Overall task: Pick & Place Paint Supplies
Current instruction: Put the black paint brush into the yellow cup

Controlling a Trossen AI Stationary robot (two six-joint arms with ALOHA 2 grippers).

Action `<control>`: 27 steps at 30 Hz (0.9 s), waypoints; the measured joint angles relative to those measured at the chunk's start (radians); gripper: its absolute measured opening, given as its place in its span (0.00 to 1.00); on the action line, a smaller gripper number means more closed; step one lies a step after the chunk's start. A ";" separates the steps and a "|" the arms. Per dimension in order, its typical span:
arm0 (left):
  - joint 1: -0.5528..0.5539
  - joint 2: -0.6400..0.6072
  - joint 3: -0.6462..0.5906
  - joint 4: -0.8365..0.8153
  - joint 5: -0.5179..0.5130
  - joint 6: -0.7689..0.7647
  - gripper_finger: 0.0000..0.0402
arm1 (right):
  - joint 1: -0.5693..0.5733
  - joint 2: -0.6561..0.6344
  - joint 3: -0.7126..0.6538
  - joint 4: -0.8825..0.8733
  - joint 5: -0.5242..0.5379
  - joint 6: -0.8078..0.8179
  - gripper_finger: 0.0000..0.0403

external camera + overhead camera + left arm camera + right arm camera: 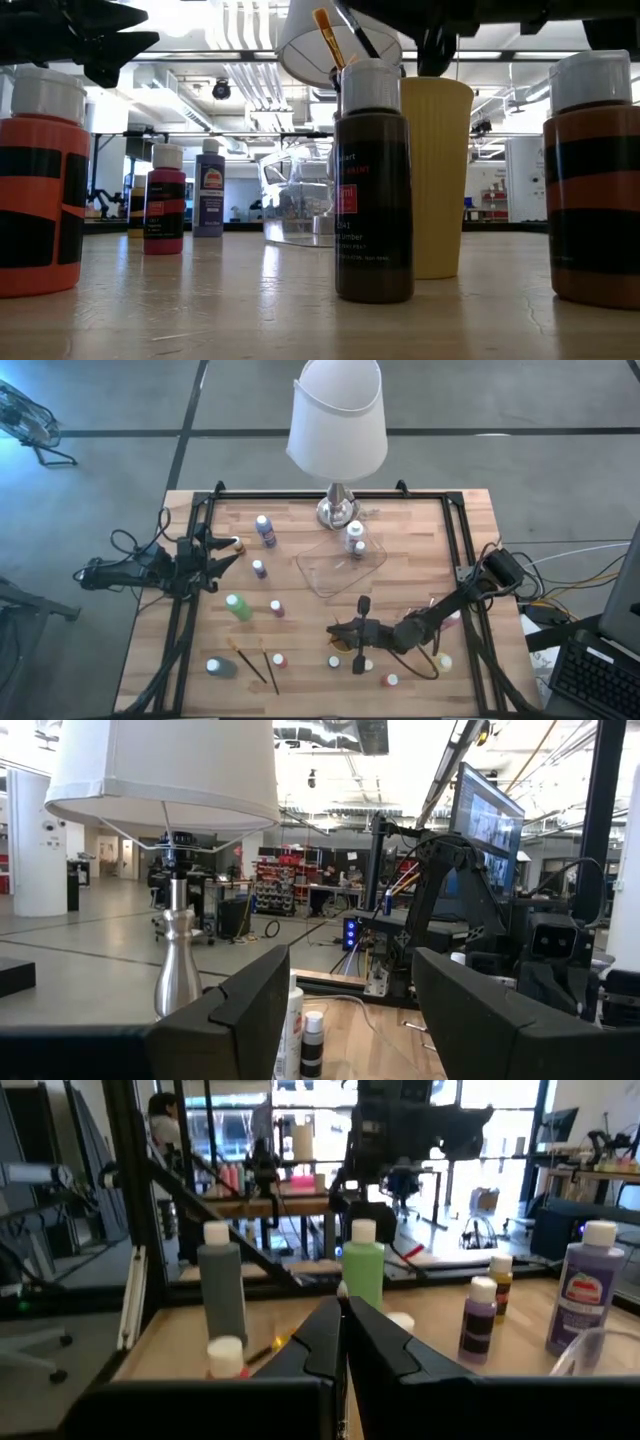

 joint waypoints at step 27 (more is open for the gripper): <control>0.000 0.000 0.000 -0.002 0.000 0.000 0.54 | -0.029 -0.002 -0.001 -0.189 0.006 0.188 0.04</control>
